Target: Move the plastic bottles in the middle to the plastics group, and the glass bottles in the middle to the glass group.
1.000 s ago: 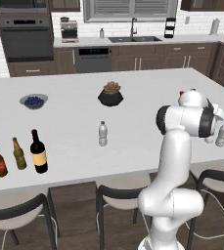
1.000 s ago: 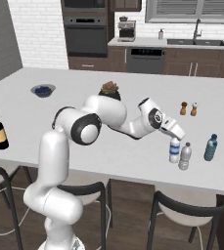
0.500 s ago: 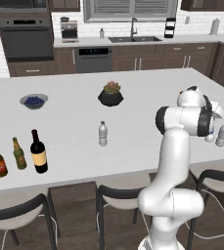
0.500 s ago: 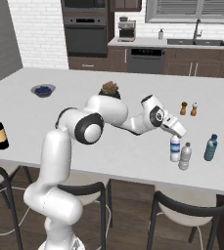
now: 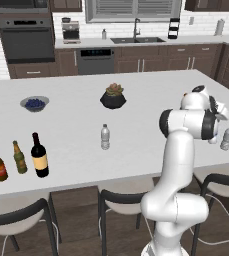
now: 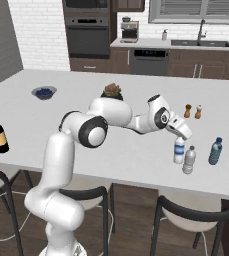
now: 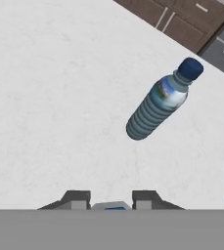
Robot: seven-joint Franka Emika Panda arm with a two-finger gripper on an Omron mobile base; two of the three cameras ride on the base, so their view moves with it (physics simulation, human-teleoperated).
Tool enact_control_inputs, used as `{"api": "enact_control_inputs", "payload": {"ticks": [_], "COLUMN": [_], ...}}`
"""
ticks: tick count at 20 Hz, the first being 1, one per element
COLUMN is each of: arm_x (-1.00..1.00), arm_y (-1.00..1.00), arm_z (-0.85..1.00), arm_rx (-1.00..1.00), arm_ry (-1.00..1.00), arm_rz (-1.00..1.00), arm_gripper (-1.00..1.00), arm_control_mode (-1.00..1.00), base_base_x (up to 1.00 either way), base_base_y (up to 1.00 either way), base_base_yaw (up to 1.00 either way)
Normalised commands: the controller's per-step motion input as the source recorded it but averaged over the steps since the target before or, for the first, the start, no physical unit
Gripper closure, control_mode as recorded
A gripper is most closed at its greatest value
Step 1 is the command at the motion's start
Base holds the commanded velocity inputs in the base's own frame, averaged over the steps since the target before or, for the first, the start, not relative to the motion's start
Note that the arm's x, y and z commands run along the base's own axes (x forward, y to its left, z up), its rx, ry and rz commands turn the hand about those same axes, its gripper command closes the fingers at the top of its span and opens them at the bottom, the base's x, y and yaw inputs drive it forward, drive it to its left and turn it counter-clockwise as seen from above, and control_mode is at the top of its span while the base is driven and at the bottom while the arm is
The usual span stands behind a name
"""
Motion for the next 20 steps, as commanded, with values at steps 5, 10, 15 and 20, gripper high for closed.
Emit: {"api": "enact_control_inputs", "payload": {"ticks": [5,10,15,20], "arm_x": [0.0,0.01,0.0,0.0], "arm_y": [-0.13,-0.04,0.0,0.0], "arm_z": [0.0,0.0,0.0,0.0], "arm_rx": [0.04,0.01,0.0,0.0], "arm_ry": [-0.06,-0.04,0.0,0.0], "arm_rz": [0.0,0.0,0.0,0.0], "arm_gripper": [1.0,1.0,1.0,-1.0], "arm_control_mode": [-1.0,-1.0,-1.0,-1.0], "base_base_x": [0.0,0.0,0.0,0.0], "base_base_y": [0.0,0.0,0.0,0.0], "base_base_yaw": [0.0,0.0,0.0,0.0]}}
